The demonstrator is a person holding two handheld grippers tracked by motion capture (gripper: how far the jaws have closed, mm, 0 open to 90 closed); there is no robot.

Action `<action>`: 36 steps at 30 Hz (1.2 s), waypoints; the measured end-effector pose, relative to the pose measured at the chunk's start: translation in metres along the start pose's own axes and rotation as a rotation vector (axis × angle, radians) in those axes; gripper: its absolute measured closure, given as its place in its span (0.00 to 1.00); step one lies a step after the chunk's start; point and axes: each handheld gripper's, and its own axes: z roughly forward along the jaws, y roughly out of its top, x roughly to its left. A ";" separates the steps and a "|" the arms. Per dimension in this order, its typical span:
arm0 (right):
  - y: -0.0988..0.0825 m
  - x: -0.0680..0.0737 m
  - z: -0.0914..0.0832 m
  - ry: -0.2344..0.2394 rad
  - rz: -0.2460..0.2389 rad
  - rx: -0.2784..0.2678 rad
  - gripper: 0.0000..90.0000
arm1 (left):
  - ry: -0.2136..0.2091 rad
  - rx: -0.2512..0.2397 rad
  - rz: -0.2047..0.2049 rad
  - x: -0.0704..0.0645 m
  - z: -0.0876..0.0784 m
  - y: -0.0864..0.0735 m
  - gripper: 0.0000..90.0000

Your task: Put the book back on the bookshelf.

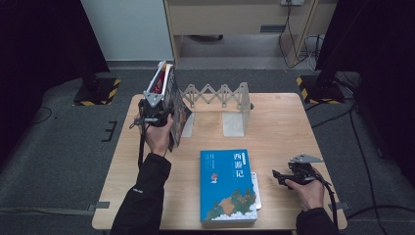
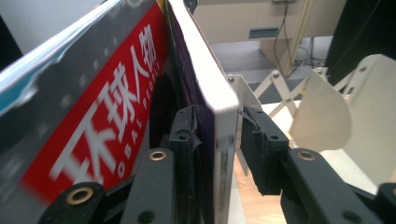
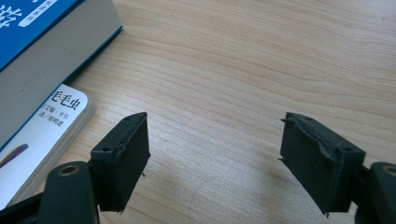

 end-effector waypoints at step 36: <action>0.012 0.017 -0.008 0.059 -0.016 -0.050 0.28 | -0.356 0.141 0.060 -0.016 -0.062 -0.103 0.49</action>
